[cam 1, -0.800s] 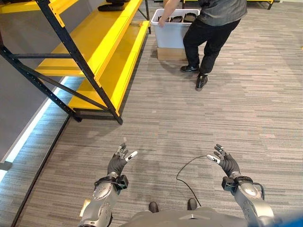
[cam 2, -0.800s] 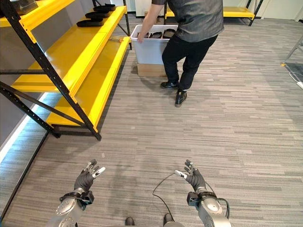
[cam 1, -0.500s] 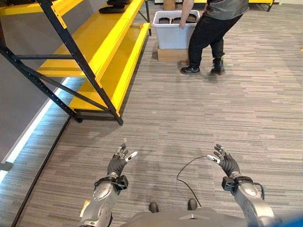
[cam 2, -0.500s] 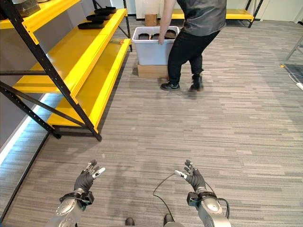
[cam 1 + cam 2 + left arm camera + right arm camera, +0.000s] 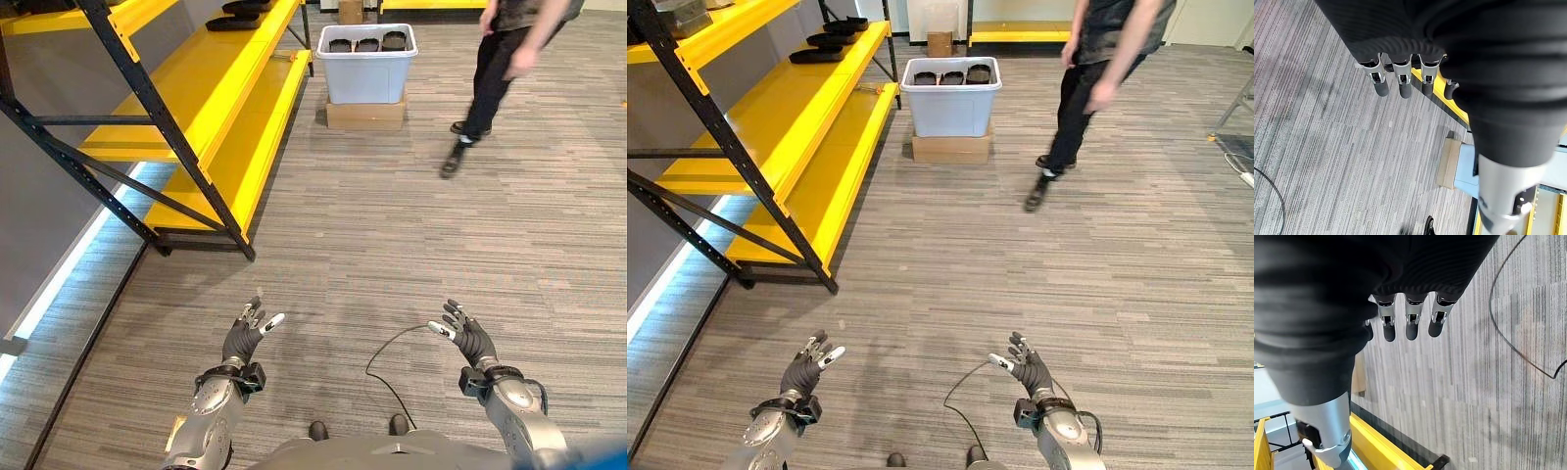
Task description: Move parts from the plastic box to the shelf.
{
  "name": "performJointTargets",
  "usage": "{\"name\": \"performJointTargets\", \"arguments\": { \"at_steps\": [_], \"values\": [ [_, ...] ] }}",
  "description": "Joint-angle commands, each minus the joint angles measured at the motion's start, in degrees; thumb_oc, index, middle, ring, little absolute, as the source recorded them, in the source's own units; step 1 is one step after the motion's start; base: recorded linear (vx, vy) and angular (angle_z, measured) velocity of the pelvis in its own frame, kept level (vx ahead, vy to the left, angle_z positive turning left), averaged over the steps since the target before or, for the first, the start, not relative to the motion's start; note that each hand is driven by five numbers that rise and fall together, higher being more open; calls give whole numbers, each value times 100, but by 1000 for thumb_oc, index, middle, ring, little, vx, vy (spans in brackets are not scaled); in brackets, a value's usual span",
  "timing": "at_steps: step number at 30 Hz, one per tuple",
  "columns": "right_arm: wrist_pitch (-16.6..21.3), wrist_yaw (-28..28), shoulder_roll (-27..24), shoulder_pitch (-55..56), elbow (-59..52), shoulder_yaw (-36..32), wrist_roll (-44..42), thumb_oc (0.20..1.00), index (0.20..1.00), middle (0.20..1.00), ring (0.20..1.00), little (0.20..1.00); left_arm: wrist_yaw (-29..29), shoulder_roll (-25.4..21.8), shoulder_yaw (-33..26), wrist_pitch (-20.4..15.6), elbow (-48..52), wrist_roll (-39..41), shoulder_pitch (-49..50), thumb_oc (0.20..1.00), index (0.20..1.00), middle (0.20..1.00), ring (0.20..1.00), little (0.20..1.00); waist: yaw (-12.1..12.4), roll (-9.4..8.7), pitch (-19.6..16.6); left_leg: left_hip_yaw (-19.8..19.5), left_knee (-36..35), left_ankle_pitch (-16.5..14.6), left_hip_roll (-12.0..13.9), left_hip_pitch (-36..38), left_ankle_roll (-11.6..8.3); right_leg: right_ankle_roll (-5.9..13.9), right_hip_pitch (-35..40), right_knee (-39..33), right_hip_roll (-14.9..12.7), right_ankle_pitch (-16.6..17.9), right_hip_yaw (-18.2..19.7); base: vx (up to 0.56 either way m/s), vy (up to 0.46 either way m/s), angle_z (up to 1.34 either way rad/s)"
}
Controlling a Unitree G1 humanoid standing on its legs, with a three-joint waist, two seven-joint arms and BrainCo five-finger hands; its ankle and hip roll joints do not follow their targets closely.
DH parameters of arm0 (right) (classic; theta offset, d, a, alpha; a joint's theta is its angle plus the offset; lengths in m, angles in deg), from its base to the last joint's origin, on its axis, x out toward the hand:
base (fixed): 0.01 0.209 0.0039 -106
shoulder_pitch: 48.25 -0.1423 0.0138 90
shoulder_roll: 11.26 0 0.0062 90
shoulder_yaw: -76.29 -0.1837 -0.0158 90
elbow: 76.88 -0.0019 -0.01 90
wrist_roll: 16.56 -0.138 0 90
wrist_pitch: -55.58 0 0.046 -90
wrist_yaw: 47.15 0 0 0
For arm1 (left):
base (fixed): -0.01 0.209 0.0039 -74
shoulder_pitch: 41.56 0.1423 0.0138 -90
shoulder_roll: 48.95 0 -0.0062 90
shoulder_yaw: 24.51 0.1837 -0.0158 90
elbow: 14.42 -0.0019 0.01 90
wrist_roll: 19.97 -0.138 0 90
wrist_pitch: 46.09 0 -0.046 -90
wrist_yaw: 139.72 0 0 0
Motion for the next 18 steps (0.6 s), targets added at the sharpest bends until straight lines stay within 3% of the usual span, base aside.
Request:
{"name": "performJointTargets", "arguments": {
  "at_steps": [1, 18],
  "values": [
    [141, 19, -119, -124, -161, -10, -113, 1000, 1000, 1000, 1000, 1000, -60, -165, -249, -156, -89, -19, -231, 1000, 1000, 1000, 1000, 1000, -3, -223, -56, -177, 30, -40, 485, 33, -399, 557, 190, 62, -439, -185, -237, 0, 0, 0],
    [142, 43, -121, -124, -181, -21, -139, 1000, 1000, 1000, 1000, 1000, -61, -147, -271, -163, -72, 56, -219, 1000, 1000, 1000, 1000, 1000, -3, -215, -37, -181, 30, -63, 465, 38, -389, 562, 184, 62, -453, -197, -232, 0, 0, 0]
  ]
}}
